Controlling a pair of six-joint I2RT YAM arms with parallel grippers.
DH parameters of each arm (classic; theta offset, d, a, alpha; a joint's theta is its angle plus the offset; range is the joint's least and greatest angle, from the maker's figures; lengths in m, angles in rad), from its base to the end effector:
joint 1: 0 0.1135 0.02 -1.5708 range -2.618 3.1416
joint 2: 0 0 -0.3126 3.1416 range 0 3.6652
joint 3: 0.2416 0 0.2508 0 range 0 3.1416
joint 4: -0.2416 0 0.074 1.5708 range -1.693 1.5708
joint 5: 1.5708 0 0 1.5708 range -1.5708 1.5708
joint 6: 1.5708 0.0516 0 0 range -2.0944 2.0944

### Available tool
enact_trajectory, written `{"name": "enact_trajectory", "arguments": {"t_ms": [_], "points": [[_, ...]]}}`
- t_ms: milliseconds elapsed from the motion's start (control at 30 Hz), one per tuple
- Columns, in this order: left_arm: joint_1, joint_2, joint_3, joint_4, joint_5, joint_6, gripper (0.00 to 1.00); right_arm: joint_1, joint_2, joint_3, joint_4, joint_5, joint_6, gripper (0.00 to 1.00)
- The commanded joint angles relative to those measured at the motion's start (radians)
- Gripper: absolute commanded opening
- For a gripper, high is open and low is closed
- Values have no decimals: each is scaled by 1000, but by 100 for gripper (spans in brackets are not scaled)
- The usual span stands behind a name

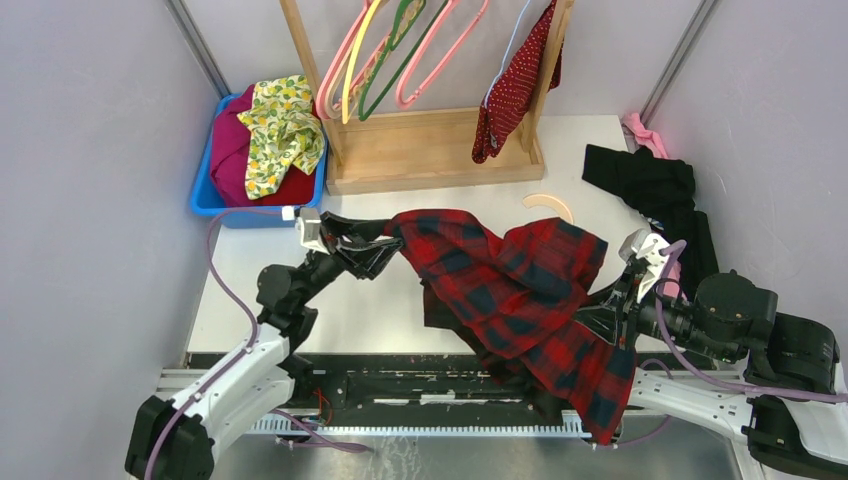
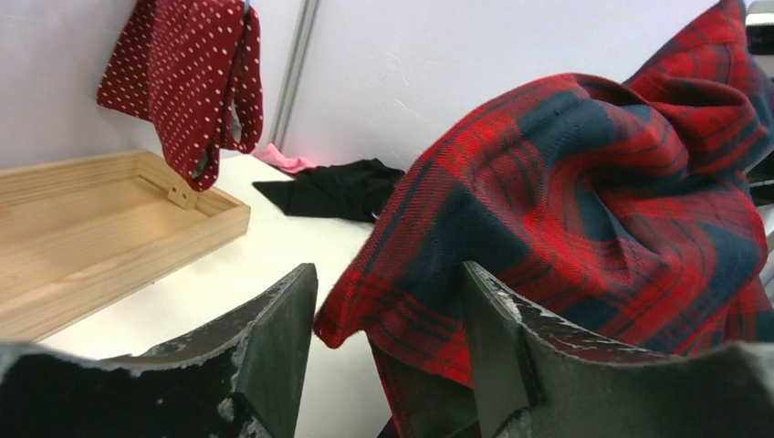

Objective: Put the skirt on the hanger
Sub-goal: Hang the skirt on the hanger.

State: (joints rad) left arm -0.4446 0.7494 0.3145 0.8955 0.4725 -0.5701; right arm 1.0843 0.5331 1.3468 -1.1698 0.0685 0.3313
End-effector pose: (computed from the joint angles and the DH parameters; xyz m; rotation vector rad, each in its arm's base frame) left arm 0.1206 -0.0834 0.3316 0.3762 1.1843 -1.1513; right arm -0.0006 -0.0087 0.4468 -0.7006 1.9034 0.8634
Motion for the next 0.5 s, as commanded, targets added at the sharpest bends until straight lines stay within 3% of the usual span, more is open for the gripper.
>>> {"name": "enact_trajectory", "arguments": {"t_ms": [0,133,300,467], "points": [[3,57,28,158,82,-29,56,0,-15,48,131,-13,11,1],[3,84,56,137,102,-24,17,0,-20,48,131,-6,12,1],[3,17,66,-7,9,27,3,0,-30,52,114,41,14,1],[4,-84,66,-117,-87,48,3,-1,-25,50,95,114,19,1]]}}
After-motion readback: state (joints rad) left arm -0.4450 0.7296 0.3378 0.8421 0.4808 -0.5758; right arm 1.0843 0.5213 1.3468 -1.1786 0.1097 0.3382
